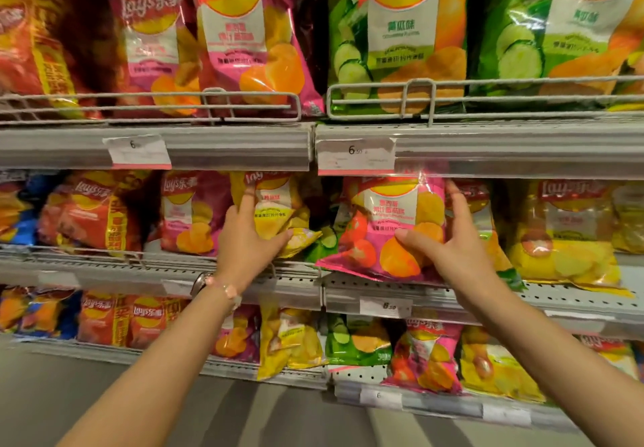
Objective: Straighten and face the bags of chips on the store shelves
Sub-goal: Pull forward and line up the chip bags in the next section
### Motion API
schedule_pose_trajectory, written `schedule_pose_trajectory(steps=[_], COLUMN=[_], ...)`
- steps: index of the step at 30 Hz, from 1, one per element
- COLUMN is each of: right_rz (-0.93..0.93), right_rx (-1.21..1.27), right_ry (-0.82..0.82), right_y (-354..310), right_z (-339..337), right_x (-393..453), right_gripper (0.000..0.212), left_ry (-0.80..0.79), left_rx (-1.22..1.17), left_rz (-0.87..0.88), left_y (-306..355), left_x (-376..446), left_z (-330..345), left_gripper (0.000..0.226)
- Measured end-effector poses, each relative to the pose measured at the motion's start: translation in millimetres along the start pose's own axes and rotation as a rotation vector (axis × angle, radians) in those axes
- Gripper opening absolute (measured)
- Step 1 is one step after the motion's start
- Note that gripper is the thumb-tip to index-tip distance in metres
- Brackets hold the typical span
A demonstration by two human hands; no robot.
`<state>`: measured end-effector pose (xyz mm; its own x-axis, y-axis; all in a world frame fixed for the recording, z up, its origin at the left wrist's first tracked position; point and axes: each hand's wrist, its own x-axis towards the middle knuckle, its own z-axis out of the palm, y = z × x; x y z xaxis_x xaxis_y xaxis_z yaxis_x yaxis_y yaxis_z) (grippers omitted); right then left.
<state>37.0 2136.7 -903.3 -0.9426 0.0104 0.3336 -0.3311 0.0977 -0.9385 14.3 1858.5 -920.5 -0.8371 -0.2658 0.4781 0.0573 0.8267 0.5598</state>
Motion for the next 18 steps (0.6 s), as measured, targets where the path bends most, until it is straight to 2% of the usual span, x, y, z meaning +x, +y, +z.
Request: schedule_pose_trajectory(steps=[5, 8, 12, 14, 17, 18], right_rz=[-0.009, 0.017, 0.034, 0.083, 0.167, 0.167], right_rx=[-0.068, -0.137, -0.192, -0.175, -0.162, -0.169], right_ry=[0.018, -0.001, -0.007, -0.008, -0.004, -0.015], right_y=[0.3, -2.0, -1.2, 3.1, 7.7, 8.4], right_z=[12.2, 25.9, 56.8, 76.1, 103.0, 111.7], right_x=[3.7, 8.6, 25.9, 36.4, 47.1, 49.5], right_gripper=[0.095, 0.098, 0.096, 0.084, 0.043, 0.042], left_ry=[-0.025, -0.045, -0.05, -0.064, -0.086, -0.093], left_rx=[-0.193, -0.292, -0.296, -0.306, -0.309, -0.307], left_rz=[0.018, 0.069, 0.104, 0.114, 0.111, 0.108], left_y=[-7.3, -16.6, -21.9, -24.0, -26.6, -26.5], left_x=[-12.5, -23.7, -36.1, -40.0, -45.5, -46.8], left_z=[-29.3, -53.7, -74.9, -81.5, -86.7, -87.8], left_gripper=[0.1, 0.103, 0.104, 0.103, 0.102, 0.102])
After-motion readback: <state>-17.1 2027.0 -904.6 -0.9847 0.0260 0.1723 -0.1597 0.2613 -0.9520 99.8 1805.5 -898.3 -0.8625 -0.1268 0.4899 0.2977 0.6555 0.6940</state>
